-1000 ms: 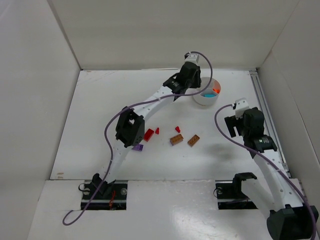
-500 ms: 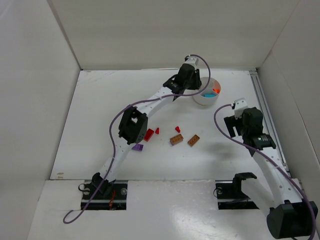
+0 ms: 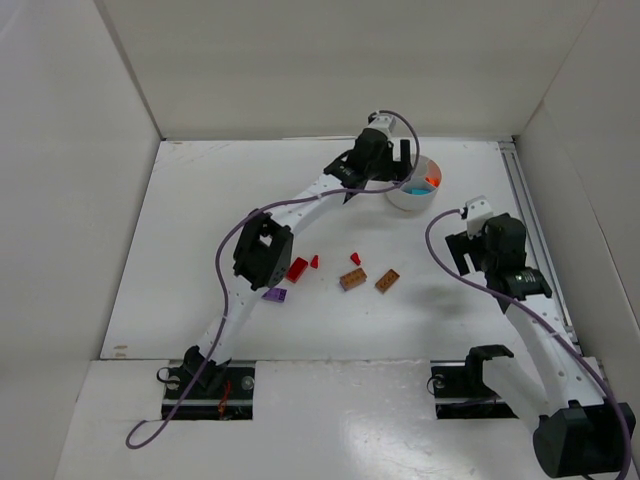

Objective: Sort the legos into containers by color

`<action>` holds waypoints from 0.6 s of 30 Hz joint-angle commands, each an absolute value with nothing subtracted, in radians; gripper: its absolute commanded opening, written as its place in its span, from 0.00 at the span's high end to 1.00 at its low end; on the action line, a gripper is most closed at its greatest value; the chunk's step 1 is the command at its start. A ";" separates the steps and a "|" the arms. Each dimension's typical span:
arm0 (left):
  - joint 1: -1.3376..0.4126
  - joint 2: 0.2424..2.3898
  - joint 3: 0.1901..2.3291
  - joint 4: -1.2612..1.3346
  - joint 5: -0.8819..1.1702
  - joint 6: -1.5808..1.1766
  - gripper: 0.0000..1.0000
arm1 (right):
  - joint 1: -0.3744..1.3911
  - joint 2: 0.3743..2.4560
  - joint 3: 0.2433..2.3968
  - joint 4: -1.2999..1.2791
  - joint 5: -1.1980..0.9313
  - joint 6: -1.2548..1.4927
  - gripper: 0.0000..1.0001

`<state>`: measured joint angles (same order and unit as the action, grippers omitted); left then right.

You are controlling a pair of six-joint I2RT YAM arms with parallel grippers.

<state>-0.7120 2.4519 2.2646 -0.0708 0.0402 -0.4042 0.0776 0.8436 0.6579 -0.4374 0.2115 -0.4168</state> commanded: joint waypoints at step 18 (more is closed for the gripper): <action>-0.549 0.984 0.789 -0.349 -0.527 -0.903 0.00 | 0.875 1.136 0.767 -0.072 -0.130 -0.661 0.00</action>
